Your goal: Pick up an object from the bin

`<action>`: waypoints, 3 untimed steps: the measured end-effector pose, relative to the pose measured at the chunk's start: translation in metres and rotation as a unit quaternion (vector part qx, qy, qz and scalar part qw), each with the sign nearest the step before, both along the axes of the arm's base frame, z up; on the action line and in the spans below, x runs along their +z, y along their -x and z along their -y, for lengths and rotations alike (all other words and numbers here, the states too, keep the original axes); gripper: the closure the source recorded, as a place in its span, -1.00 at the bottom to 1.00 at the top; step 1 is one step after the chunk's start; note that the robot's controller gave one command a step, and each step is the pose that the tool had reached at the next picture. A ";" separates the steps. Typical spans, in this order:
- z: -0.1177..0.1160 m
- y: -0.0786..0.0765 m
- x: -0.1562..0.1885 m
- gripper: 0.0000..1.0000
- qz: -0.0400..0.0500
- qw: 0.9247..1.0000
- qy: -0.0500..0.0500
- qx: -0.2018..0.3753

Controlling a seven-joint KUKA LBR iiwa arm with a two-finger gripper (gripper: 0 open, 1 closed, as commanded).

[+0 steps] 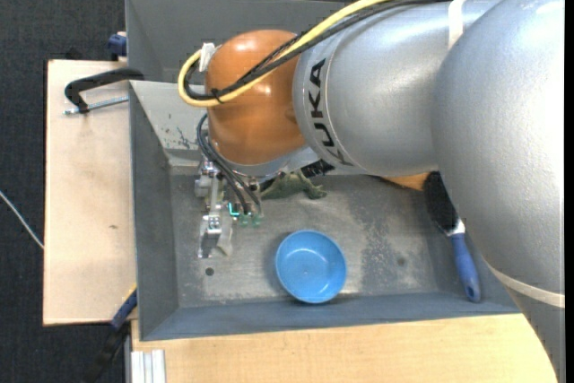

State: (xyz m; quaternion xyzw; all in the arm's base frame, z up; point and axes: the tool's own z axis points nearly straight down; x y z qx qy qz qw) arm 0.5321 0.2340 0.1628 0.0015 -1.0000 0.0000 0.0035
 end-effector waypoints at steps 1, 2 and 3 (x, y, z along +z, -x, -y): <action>0.040 -0.008 -0.089 -1.00 0.010 0.999 -0.005 -0.042; 0.108 -0.022 -0.081 -1.00 0.010 1.000 -0.002 0.006; 0.159 -0.032 -0.061 -1.00 0.005 0.998 -0.001 0.055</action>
Offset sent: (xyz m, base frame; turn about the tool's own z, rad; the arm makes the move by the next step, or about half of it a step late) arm 0.0046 -0.0441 -0.0928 0.0843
